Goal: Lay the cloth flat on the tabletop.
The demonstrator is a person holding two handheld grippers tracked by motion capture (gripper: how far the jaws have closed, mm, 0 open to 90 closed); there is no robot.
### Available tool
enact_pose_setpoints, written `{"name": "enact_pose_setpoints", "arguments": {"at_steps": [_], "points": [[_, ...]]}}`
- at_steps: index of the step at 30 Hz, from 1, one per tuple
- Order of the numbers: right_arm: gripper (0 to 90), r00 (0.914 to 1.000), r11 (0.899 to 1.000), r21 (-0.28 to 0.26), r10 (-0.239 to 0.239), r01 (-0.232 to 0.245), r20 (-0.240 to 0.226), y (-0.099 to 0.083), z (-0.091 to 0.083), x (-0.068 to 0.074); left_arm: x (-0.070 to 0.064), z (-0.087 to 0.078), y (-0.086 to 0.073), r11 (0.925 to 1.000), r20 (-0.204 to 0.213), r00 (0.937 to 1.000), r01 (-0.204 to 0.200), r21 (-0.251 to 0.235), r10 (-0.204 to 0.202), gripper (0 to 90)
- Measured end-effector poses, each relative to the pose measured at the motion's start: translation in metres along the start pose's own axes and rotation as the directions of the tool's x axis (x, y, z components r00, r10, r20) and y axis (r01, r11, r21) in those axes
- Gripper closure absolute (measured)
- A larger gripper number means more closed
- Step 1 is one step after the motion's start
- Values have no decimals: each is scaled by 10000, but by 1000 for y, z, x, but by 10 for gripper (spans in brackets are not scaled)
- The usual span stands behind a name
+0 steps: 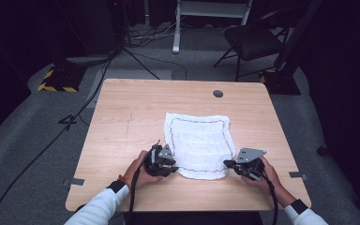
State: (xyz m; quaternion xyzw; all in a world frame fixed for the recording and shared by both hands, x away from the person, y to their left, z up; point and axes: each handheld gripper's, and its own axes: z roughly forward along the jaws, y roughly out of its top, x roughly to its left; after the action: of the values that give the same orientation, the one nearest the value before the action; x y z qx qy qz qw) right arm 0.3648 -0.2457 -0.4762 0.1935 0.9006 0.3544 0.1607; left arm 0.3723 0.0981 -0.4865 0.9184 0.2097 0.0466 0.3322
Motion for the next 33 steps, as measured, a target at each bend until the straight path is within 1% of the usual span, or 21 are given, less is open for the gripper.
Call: {"name": "enact_pose_setpoints", "arguments": {"at_steps": [1, 2, 3, 4, 6, 8, 9, 10, 11, 13, 15, 16, 20, 21, 22, 23, 25, 27, 29, 30, 33], "points": [[900, 10000, 10000, -16, -27, 27, 25, 2, 1, 0, 1, -1, 0, 10000, -11, 10000, -39, 19, 39, 720], [857, 10000, 10000, 26, -85, 85, 27, 3, 3, 1, 1, -1, -1, 10000, -7, 10000, -27, 4, 27, 724], [792, 9999, 9999, 109, -105, 105, -71, 2, 4, 2, 2, -2, -2, 10000, 26, 10000, -4, -6, 4, 727], [704, 9997, 9998, 218, 4, 1, -233, 0, 5, 3, 2, -2, -3, 10000, 58, 10000, 30, -16, -30, 727], [594, 9986, 9997, 211, 108, -97, -514, -4, 5, 4, 2, -3, -3, 10000, 105, 9999, 62, 42, -62, 726], [492, 9970, 9997, 215, 113, -96, -769, -5, 3, 4, 3, -2, -3, 10000, 126, 9999, 40, -19, -39, 724], [458, 9956, 9997, 213, 144, -125, -921, -5, 3, 4, 3, -3, -3, 10000, 136, 9999, 26, 16, -27, 723], [449, 9952, 9997, 241, 63, -39, -974, -5, 4, 4, 4, -3, -4, 10000, 145, 9999, 11, 26, -11, 722], [441, 9956, 9996, 288, -55, 82, -933, -6, 4, 5, 4, -3, -4, 10000, 188, 9998, 91, -2, -91, 721], [431, 9953, 9987, 461, -183, 228, -953, -8, 8, 6, 5, -3, -4, 10000, 234, 9997, 90, -2, -90, 719], [454, 9944, 9993, 360, -78, 117, -1058, -9, 10, 3, 6, -2, -4, 9999, 284, 9995, 137, -43, -136, 720], [491, 9944, 9993, 347, -98, 135, -1048, -9, 10, 3, 6, -3, -4, 9999, 295, 9994, 170, -19, -170, 720], [727, 9973, 9989, 387, -243, 271, -699, -6, 10, 2, 6, -2, -4, 9999, 298, 9995, 122, -54, -120, 717], [766, 9979, 9981, 468, -381, 405, -522, -5, 11, 3, 6, -2, -4, 9999, 304, 9995, 128, -76, -125, 716], [785, 9978, 9976, 523, -422, 448, -502, -4, 11, 2, 6, -2, -5, 9999, 305, 9995, 116, -73, -113, 715], [793, 9978, 9977, 526, -402, 430, -534, -3, 11, 1, 6, -2, -4, 10000, 293, 9995, 75, -37, -74, 715], [802, 9973, 9990, 335, -267, 291, -682, 0, 9, -2, 6, -3, -4, 10000, 264, 9997, -16, 16, 16, 715], [802, 9968, 9997, 135, -189, 200, -775, 5, 6, -5, 7, -3, -3, 10000, 242, 9997, 16, 40, -17, 713], [799, 9963, 9997, -227, -130, 111, -848, 19, 2, -12, 8, -4, -3, 10000, 201, 9998, 28, 89, -30, 710], [799, 9965, 9995, -301, -121, 97, -832, 24, 3, -13, 9, -4, -3, 10000, 183, 9998, 44, 87, -46, 710], [797, 9976, 9994, -299, -180, 160, -676, 48, 12, -20, 11, -5, -4, 10000, 110, 9999, 50, 67, -51, 710]]}}
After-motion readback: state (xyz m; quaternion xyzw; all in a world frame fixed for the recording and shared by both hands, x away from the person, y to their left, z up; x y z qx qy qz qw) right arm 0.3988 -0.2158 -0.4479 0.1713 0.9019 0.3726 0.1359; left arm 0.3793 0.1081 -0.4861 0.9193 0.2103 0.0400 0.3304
